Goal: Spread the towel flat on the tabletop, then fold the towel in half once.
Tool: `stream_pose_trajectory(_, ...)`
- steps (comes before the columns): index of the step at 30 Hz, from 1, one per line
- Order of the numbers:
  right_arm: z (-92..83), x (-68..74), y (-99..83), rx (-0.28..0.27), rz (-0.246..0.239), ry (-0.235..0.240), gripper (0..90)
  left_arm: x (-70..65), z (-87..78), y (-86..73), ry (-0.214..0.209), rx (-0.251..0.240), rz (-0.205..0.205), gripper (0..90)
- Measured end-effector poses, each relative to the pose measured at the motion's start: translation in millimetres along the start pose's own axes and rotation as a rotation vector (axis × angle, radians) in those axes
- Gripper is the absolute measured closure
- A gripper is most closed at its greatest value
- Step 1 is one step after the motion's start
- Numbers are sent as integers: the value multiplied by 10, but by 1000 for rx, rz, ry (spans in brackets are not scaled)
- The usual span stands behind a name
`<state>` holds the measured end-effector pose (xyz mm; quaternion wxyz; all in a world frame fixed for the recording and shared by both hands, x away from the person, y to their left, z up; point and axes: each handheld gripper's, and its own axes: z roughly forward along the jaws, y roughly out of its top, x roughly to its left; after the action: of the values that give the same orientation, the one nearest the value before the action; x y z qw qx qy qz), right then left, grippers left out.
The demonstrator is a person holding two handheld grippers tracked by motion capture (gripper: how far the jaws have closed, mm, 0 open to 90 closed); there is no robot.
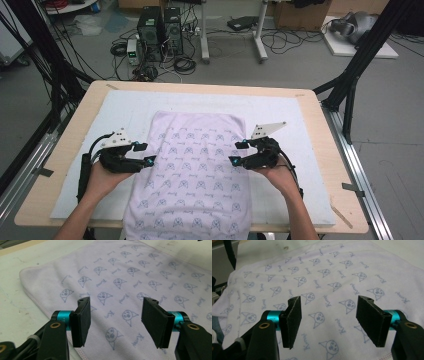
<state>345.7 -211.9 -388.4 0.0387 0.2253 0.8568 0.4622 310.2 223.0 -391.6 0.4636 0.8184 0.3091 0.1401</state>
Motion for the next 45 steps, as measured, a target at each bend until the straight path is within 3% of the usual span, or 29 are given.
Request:
stream_pose_trajectory(10,7,-46,-17,13,-1,-7,364,77,17,23,10,-2,-20,412)
stream_pose_trajectory(18,-24,-230,105,29,-4,-48,373,261,71,216,41,-14,-32,429)
stream_pose_trajectory(22,35,-370,114,62,5,-81,396,404,173,260,79,-6,-44,449)
stream_pose_trajectory(25,92,-536,94,64,28,-117,420,573,310,236,136,1,-68,483)
stream_pose_trajectory(29,180,-738,14,78,64,-179,551,746,517,114,185,71,-98,550)
stream_pose_trajectory(31,232,-802,-26,95,82,-191,565,797,632,47,193,107,-111,580)
stream_pose_trajectory(36,363,-923,-120,149,107,-265,561,827,803,-18,220,124,-131,611)
stream_pose_trajectory(39,427,-969,-170,163,135,-273,584,824,841,-40,263,139,-108,709)
stream_pose_trajectory(41,427,-967,-168,158,132,-295,668,836,836,-38,279,141,-102,808)
stream_pose_trajectory(43,413,-982,-167,162,142,-282,785,872,815,-43,260,133,-130,862)
stream_pose_trajectory(45,407,-1005,-168,156,169,-253,827,889,801,-47,250,131,-135,879)
